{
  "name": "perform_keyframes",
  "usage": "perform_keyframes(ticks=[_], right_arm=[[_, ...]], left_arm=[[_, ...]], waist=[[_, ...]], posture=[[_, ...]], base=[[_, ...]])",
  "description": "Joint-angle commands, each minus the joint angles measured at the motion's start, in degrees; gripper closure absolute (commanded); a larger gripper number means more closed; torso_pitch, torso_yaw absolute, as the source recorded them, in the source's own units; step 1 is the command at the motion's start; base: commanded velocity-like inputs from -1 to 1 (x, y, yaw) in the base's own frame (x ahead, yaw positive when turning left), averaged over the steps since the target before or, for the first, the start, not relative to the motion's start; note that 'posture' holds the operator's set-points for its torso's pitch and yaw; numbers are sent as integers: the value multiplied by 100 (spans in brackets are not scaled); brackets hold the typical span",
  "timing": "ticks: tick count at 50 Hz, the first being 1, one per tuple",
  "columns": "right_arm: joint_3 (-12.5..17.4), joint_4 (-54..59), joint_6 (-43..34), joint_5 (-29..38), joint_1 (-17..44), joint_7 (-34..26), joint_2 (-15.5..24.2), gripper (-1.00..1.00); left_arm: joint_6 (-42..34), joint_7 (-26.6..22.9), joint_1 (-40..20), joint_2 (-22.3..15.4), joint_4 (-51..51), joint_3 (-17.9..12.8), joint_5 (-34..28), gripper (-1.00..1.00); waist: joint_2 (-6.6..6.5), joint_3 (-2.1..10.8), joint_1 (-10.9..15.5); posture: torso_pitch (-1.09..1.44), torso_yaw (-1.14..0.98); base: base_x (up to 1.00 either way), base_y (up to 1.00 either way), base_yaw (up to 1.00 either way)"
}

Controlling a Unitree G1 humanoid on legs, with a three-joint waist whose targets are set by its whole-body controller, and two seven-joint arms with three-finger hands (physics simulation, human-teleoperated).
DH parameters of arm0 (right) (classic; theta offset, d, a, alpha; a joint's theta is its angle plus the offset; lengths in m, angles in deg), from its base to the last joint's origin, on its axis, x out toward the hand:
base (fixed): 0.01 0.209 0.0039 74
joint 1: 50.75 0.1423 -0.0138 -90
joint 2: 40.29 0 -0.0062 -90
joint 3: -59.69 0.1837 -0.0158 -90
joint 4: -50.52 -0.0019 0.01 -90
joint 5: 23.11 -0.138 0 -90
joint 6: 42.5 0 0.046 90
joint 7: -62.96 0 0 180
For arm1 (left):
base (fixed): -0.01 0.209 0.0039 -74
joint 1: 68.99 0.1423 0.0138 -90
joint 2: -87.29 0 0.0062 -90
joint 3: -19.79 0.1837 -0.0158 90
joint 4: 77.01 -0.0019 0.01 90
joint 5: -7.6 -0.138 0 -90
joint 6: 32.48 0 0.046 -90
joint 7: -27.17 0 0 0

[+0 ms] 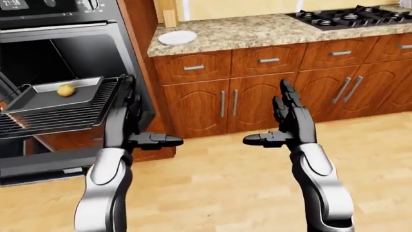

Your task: Pick the potato from the oven and place it on the plate on the counter.

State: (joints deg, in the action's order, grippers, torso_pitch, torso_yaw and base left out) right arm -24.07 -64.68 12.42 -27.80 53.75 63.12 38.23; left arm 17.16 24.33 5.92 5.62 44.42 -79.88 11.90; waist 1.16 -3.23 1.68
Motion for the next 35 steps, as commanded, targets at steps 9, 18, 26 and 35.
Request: perform_keyframes(ticks=[9, 18, 26, 35], right_arm=[[56, -514, -206, -643, 322, 89, 55, -100], [-16, -639, -266, -626, 426, -7, 163, -100], [-46, -723, -349, -423, 567, -161, 199, -100], [-110, -861, -506, -293, 689, -228, 171, -100]], left_arm=[[70, 67, 51, -188, 392, -520, 423, -100], [-34, 188, 65, -303, 484, -533, 589, -100], [-42, 184, 8, -328, 415, -522, 588, -100], [-58, 96, 131, -343, 502, -608, 577, -100]], waist=[[221, 195, 110], [-287, 221, 247], [238, 290, -79], [-59, 243, -110]], posture=[[0, 0], [0, 0], [0, 0], [0, 0]], base=[[55, 36, 44], [2, 0, 100], [2, 0, 100], [2, 0, 100]])
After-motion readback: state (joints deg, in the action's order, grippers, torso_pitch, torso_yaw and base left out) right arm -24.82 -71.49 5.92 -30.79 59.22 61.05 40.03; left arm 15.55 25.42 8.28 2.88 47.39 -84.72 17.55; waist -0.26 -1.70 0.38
